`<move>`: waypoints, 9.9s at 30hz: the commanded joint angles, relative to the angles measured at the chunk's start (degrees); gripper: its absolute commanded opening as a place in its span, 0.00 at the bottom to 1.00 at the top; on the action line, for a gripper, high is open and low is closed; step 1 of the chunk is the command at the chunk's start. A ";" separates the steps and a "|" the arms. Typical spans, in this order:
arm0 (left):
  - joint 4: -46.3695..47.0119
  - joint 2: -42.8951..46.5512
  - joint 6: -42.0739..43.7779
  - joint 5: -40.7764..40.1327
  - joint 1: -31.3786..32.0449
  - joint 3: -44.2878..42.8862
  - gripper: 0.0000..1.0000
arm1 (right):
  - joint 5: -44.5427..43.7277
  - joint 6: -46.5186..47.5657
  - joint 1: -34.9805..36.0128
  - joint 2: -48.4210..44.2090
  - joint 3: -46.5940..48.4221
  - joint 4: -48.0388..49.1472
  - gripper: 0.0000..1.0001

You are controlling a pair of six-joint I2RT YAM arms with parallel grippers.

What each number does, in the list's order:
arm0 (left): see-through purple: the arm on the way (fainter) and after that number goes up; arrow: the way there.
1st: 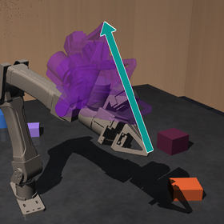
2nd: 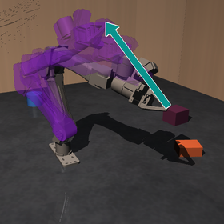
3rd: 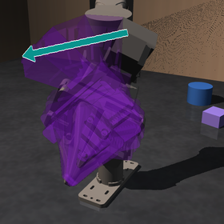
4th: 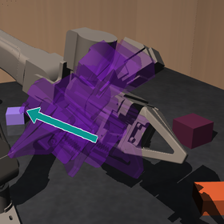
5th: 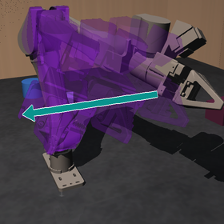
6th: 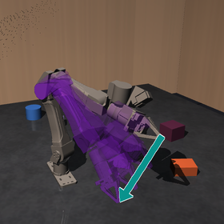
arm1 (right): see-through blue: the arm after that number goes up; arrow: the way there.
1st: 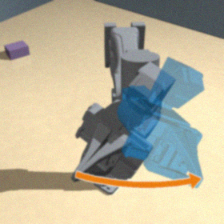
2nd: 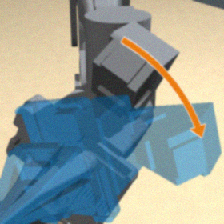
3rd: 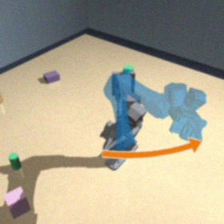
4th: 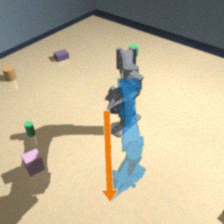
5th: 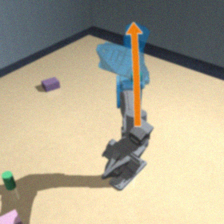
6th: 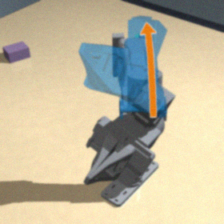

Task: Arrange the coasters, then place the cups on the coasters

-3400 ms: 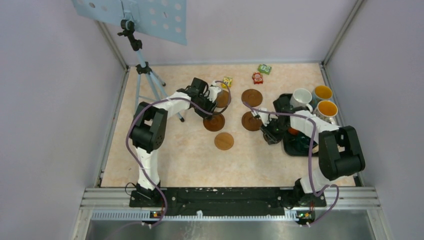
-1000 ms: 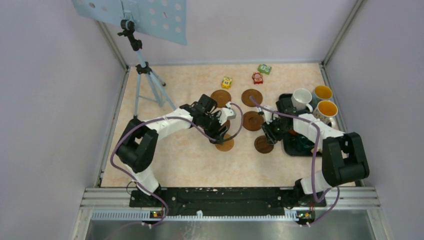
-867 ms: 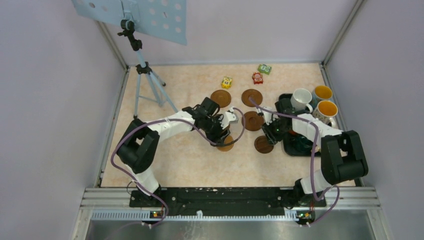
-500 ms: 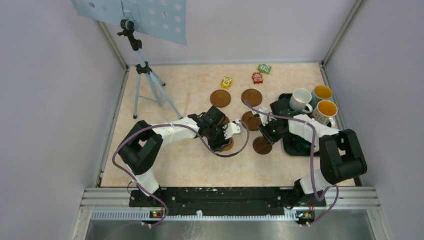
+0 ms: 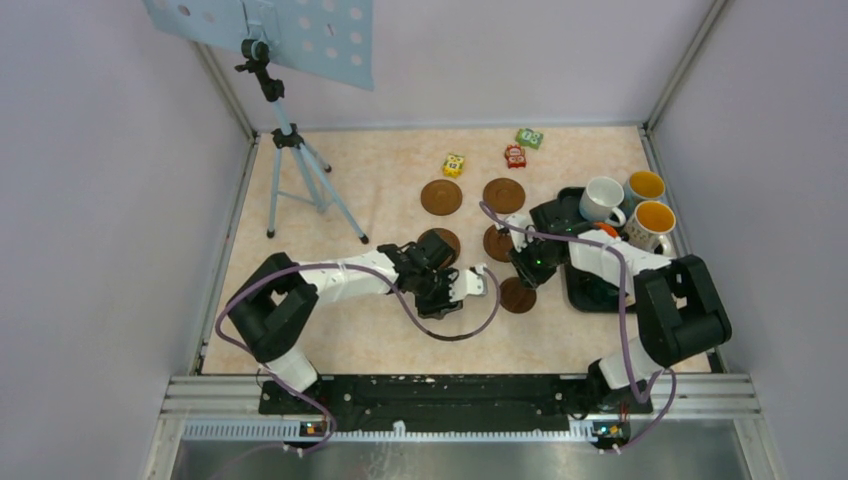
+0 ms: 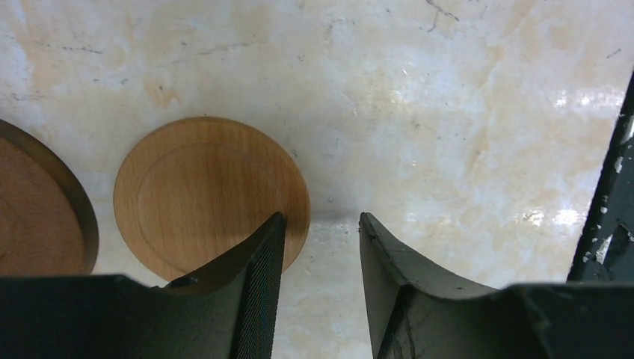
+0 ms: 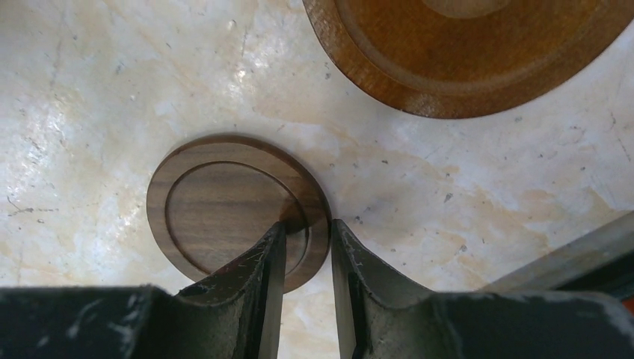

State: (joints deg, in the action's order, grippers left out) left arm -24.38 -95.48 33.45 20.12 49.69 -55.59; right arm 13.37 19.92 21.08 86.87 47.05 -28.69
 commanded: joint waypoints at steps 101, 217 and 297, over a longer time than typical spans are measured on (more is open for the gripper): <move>-6.84 13.66 -12.29 9.78 -12.27 -11.90 0.99 | 2.03 19.75 -51.68 1.64 20.27 -13.99 0.43; -10.94 21.48 -15.25 10.45 -23.89 -14.78 0.99 | -32.84 -25.71 8.45 10.49 45.58 8.75 0.00; -11.65 24.06 -14.35 9.40 -26.94 -14.80 0.99 | -12.15 -18.67 11.26 31.47 45.68 24.00 0.16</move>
State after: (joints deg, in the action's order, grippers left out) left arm -36.71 -72.47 18.17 29.56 23.00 -69.34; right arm -0.36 1.45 32.75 118.69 90.35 -11.40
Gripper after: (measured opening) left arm 0.987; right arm 0.238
